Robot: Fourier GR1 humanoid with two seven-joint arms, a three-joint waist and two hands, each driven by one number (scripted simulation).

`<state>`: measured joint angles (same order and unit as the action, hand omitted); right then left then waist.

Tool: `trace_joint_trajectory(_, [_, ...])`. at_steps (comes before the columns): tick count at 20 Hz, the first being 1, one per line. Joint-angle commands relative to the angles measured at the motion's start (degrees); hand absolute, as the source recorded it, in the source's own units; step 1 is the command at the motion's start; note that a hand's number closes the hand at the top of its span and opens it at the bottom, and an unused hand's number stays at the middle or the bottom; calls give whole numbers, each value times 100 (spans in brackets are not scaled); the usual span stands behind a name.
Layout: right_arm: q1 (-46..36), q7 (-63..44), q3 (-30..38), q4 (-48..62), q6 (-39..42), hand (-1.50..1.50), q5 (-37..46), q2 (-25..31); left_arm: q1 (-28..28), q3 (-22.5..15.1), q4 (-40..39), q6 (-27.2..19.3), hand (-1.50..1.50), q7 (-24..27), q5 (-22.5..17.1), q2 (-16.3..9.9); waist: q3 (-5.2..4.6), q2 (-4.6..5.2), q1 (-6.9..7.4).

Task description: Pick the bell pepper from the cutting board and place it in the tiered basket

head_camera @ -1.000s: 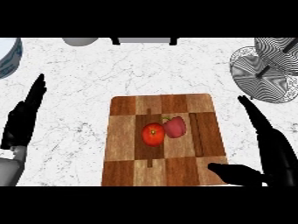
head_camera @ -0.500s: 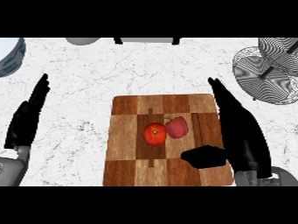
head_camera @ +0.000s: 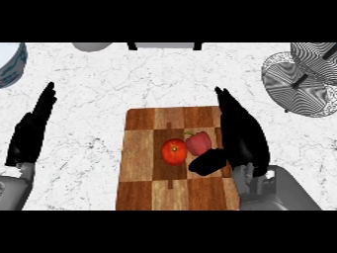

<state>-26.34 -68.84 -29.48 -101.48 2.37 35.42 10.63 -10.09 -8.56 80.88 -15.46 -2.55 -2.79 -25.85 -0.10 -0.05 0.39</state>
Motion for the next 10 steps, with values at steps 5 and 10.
trace_joint_trajectory(5, [-125,-1060,-125,517,489,-150,476,-655,118,77,77,95,0,35,57,57,5,0,-12])
trace_joint_trajectory(10, [162,-1055,-300,311,783,-150,913,-623,219,248,107,254,0,119,-27,-10,4,-18,-41])
